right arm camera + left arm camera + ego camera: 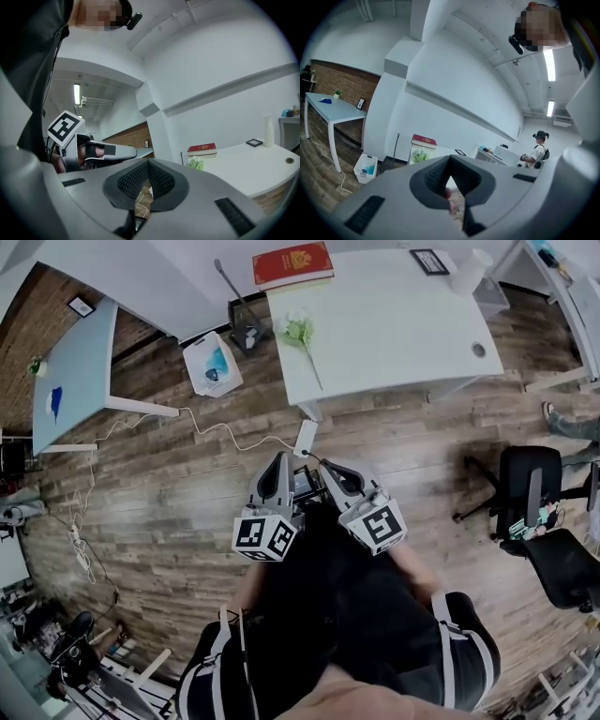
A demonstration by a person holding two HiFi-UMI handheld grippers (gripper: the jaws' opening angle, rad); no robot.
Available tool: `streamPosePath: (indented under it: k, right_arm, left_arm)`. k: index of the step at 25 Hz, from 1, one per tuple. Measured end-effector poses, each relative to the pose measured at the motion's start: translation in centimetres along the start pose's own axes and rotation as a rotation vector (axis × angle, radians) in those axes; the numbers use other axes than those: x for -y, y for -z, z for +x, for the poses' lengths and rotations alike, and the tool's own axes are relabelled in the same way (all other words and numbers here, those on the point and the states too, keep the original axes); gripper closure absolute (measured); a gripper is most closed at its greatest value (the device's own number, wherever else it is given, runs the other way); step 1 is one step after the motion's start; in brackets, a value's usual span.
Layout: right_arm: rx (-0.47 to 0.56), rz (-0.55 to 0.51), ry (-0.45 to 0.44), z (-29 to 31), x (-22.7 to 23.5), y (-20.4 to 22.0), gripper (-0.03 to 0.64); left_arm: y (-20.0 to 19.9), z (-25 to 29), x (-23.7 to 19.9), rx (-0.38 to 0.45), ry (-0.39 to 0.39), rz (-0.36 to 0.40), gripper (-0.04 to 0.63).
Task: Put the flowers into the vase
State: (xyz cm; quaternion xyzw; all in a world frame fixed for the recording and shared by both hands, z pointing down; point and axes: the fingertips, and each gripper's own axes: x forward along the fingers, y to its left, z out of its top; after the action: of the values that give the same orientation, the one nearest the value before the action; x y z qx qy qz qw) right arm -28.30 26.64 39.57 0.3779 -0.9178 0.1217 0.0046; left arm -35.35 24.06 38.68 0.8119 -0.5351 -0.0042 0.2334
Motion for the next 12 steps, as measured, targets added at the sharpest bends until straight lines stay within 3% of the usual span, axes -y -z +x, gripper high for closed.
streamPosePath:
  k: [6, 12]
  right_arm:
    - [0.038, 0.072, -0.192, -1.3, 0.0, -0.5, 0.601]
    - [0.029, 0.025, -0.123, -1.0, 2.5, -0.5, 0.601]
  left_arm:
    - [0.1, 0.6, 0.1, 0.003, -0.084, -0.012, 0.549]
    - [-0.5, 1.6, 0.4, 0.011, -0.108, 0.004, 0.549]
